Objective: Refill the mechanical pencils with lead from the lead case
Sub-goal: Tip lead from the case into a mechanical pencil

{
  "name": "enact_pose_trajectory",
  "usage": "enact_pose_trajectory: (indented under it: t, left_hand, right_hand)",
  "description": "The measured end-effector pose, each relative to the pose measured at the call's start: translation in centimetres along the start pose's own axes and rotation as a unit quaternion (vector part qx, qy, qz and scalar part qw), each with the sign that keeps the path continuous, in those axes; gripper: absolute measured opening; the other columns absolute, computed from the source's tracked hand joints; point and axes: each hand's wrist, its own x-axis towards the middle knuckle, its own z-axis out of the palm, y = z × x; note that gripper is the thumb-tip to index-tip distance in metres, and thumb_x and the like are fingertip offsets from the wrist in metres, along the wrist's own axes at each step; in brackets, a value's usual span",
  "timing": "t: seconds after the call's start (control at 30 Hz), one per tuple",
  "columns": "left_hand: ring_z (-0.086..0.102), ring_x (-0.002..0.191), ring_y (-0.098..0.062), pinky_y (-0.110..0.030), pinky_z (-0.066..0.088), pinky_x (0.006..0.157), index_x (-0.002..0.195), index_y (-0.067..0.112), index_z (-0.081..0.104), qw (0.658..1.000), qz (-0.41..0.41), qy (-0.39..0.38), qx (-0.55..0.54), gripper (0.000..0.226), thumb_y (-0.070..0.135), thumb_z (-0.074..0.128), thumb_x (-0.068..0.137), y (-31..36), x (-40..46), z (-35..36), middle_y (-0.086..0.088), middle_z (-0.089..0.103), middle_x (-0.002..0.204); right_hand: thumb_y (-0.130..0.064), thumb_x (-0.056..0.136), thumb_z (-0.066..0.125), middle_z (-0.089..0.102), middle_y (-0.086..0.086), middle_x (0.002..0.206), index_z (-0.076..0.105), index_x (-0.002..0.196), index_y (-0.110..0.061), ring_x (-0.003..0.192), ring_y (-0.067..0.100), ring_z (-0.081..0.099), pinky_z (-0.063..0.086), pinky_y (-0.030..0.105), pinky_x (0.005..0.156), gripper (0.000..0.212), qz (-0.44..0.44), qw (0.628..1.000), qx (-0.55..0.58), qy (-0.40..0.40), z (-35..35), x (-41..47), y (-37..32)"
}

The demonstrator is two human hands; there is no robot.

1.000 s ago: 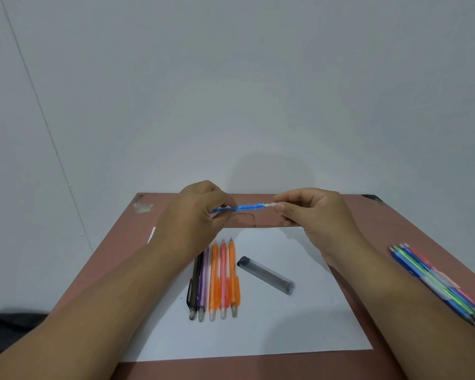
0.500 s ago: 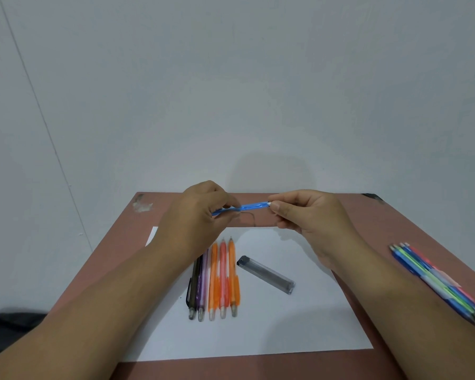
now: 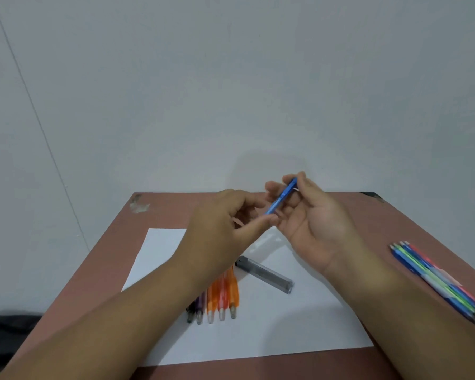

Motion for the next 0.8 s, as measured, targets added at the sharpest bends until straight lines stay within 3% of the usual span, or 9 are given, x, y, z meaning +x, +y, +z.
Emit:
enact_pose_trajectory:
  t: [0.07, 0.17, 0.3, 0.5, 0.8]
  left_hand:
    - [0.067, 0.08, -0.012, -0.025, 0.057, 0.07, 0.096, 0.031, 0.076, 0.986, -0.093, -0.039, -0.129, 0.018, 0.045, 0.065, 0.092, 0.5, -0.1, -0.1, 0.007, 0.071, 0.085]
    - [0.067, 0.077, -0.024, -0.037, 0.058, 0.068, 0.096, 0.019, 0.078, 0.945, -0.193, -0.079, -0.253, 0.061, 0.066, 0.04, 0.091, 0.9, 0.1, -0.3, -0.009, 0.072, 0.086]
    - [0.057, 0.063, -0.022, -0.034, 0.045, 0.053, 0.098, 0.005, 0.078, 0.878, -0.297, -0.158, -0.341, 0.097, 0.082, 0.021, 0.082, 1.5, 0.4, -0.3, -0.015, 0.064, 0.078]
    - [0.053, 0.058, -0.021, -0.029, 0.039, 0.049, 0.103, 0.001, 0.076, 0.826, -0.31, -0.228, -0.412, 0.106, 0.085, 0.015, 0.083, 1.9, 0.3, -0.3, -0.014, 0.062, 0.076]
    - [0.051, 0.057, -0.02, -0.026, 0.039, 0.046, 0.106, 0.0, 0.076, 0.815, -0.298, -0.231, -0.44, 0.106, 0.085, 0.017, 0.08, 2.0, 0.3, -0.2, -0.013, 0.061, 0.075]
  right_hand:
    - [-0.035, 0.107, 0.046, 0.065, 0.008, 0.077, 0.058, 0.098, -0.012, 0.077, 0.024, 0.067, 0.058, 0.041, 0.079, 0.026, 0.0, 0.996, 0.086, 0.023, -0.2, 0.3, -0.6]
    - [-0.034, 0.104, 0.049, 0.044, 0.001, 0.067, 0.054, 0.086, -0.015, 0.054, 0.014, 0.046, 0.05, 0.027, 0.054, 0.027, 0.003, 0.976, 0.217, 0.019, -0.9, 0.6, -1.8]
    - [-0.04, 0.097, 0.04, 0.03, -0.003, 0.064, 0.043, 0.068, -0.016, 0.05, 0.014, 0.027, 0.029, 0.025, 0.047, 0.038, -0.014, 0.967, 0.255, -0.004, -1.5, -0.1, -2.6]
    - [-0.04, 0.095, 0.039, 0.024, -0.003, 0.062, 0.035, 0.063, -0.016, 0.05, 0.015, 0.022, 0.022, 0.025, 0.05, 0.04, -0.027, 0.961, 0.274, -0.014, -1.4, -0.5, -2.8]
    - [-0.034, 0.093, 0.034, 0.023, -0.004, 0.058, 0.031, 0.062, -0.017, 0.047, 0.014, 0.02, 0.02, 0.025, 0.048, 0.036, -0.041, 0.957, 0.287, -0.011, -1.6, -0.6, -3.0]
